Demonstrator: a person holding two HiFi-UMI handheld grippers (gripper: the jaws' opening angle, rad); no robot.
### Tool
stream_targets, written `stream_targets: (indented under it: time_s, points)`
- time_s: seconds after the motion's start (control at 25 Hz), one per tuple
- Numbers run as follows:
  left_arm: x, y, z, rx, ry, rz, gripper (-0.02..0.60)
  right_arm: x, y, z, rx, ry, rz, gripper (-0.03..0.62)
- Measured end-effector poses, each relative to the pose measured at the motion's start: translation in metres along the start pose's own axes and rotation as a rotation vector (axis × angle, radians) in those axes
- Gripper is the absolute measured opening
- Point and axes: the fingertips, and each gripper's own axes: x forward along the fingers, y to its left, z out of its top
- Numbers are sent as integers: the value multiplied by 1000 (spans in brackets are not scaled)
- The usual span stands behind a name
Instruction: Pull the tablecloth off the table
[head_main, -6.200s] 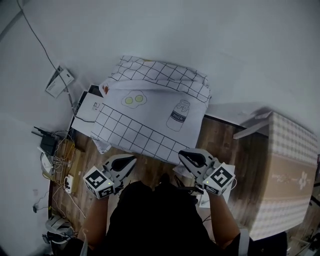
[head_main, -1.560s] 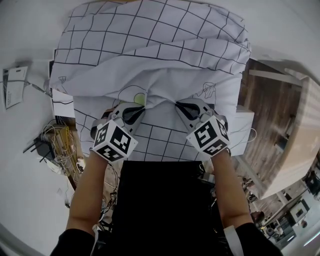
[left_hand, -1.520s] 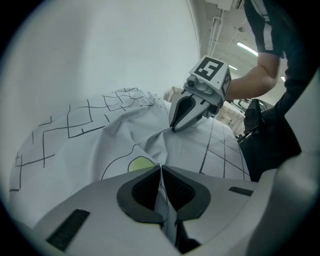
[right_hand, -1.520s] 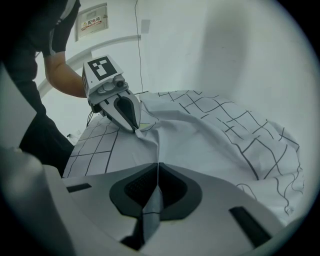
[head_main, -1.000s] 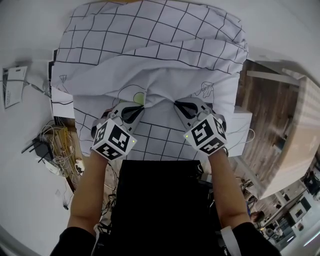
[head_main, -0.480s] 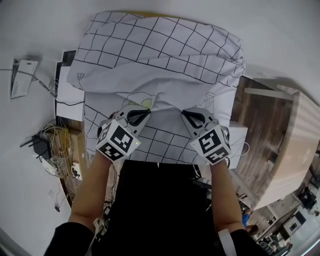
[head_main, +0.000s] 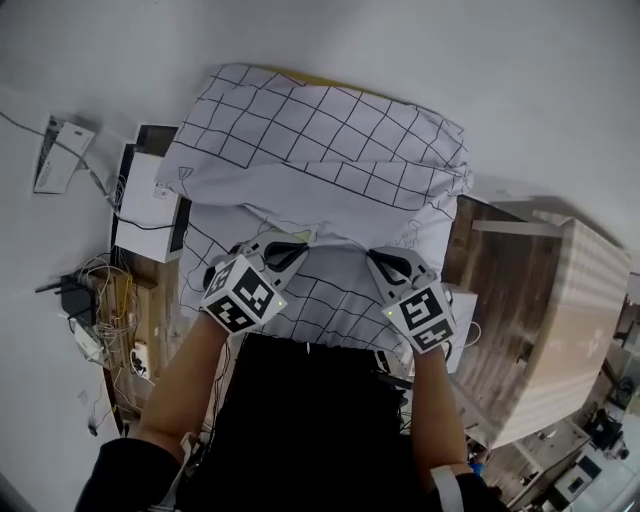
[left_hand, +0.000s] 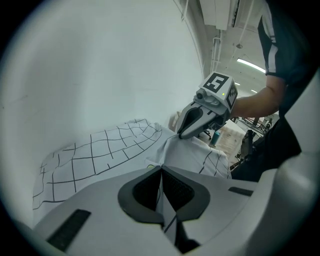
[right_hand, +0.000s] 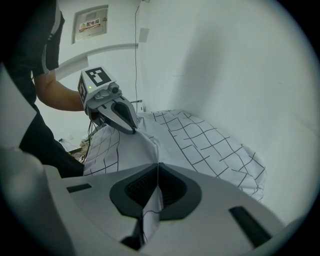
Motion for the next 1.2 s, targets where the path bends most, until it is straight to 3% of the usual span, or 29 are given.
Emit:
stream_targets:
  time_s: [0.64, 1.2]
  points:
    - [-50, 8, 64, 87, -87, 65, 12, -56, -5, 62, -35, -137, -66, 22]
    - [-84, 19, 118, 174, -143, 118, 12, -95, -17, 110, -77, -184, -102, 21]
